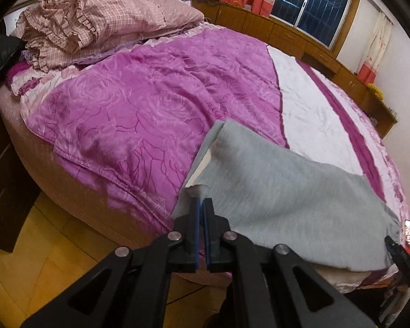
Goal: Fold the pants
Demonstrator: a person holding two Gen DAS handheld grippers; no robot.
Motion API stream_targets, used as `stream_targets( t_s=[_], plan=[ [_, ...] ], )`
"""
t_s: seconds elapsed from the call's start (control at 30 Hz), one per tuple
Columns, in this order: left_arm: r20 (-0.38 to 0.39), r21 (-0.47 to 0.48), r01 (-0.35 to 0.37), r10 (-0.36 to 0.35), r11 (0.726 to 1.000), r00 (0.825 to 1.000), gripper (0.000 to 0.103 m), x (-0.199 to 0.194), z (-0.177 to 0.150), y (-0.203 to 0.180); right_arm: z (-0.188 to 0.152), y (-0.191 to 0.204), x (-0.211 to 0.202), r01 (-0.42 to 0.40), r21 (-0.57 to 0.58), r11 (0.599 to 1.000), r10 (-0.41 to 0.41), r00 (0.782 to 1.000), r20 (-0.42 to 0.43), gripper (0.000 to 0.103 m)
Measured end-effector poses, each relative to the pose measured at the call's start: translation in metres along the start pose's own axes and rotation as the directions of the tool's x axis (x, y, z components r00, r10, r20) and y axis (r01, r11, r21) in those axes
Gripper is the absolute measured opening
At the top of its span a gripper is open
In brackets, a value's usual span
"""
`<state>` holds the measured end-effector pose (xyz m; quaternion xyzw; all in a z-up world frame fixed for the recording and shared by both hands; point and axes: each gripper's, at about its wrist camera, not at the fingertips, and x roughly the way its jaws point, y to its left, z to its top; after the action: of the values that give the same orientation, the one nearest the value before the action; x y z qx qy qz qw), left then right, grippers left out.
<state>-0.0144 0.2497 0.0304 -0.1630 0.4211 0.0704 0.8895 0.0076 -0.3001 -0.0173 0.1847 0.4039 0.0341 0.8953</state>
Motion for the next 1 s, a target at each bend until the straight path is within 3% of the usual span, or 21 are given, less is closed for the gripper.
stream_targets(
  t_s=[0.33, 0.63, 0.87, 1.0],
  plan=[
    [0.018, 0.056, 0.021, -0.023, 0.998, 1.0, 0.003, -0.016, 0.012, -0.004, -0.001, 0.007, -0.007, 0.04, 0.038, 0.998, -0.039, 0.999, -0.027, 0.031],
    [0.028, 0.106, -0.104, 0.102, 0.989, 0.994, 0.003, -0.024, 0.027, 0.0, 0.004, 0.043, -0.03, -0.023, 0.028, 0.999, 0.023, 1.0, -0.007, 0.031],
    [0.011, 0.174, -0.005, 0.003, 0.985, 1.0, 0.004, -0.021, 0.053, -0.021, 0.004, 0.084, -0.025, -0.071, -0.049, 0.996, 0.069, 0.996, -0.056, 0.031],
    [-0.022, 0.224, 0.008, -0.003, 0.974, 1.0, 0.008, -0.005, 0.068, -0.038, 0.007, 0.103, -0.019, -0.093, -0.075, 0.993, 0.086, 0.992, -0.091, 0.032]
  ],
)
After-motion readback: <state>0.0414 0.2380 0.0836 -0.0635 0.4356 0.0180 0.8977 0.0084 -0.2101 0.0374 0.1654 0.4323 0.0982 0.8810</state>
